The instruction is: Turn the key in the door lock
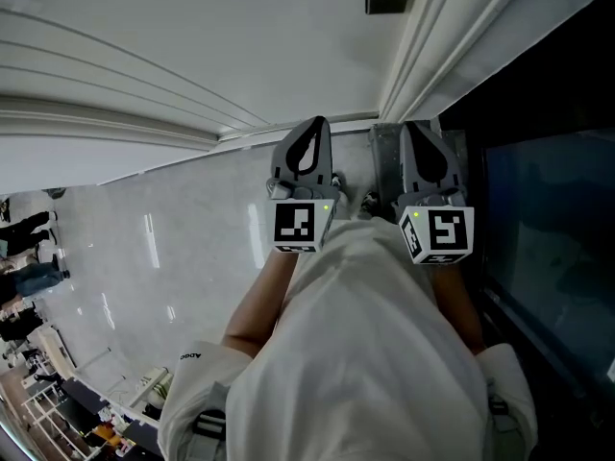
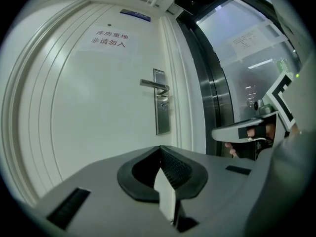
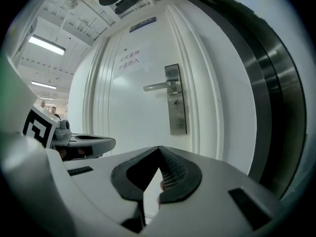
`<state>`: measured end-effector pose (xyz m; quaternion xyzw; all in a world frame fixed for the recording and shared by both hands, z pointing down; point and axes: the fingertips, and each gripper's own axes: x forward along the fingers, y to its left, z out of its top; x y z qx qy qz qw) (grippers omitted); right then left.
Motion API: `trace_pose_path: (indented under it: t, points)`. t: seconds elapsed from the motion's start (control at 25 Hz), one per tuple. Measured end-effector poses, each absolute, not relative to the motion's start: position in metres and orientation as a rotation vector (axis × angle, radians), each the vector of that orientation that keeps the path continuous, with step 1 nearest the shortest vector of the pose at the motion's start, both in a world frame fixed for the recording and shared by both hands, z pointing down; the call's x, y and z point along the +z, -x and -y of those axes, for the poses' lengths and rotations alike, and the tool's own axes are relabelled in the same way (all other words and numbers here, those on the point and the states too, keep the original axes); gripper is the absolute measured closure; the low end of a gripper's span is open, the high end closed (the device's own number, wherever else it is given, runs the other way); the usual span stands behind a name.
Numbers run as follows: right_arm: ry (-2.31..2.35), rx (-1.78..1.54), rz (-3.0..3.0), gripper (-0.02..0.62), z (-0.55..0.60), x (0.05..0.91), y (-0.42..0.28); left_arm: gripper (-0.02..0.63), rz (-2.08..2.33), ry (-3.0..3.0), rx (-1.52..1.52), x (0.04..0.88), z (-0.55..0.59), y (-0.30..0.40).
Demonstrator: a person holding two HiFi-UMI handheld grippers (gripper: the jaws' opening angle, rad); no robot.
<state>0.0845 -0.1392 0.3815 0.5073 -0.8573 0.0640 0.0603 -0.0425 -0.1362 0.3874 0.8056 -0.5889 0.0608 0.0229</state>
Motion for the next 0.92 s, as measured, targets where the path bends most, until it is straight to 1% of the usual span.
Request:
trace_pose_path:
  t: [0.36, 0.92]
  points:
    - [-1.555, 0.167, 2.601, 0.592, 0.127, 0.375, -0.104, 0.600, 1.805, -2.535, 0.158, 0.379, 0.126, 0.013]
    - [-1.589, 0.208, 2.600, 0.592, 0.128, 0.385, -0.113, 0.600, 1.834, -2.530, 0.196, 0.382, 0.123, 0.013]
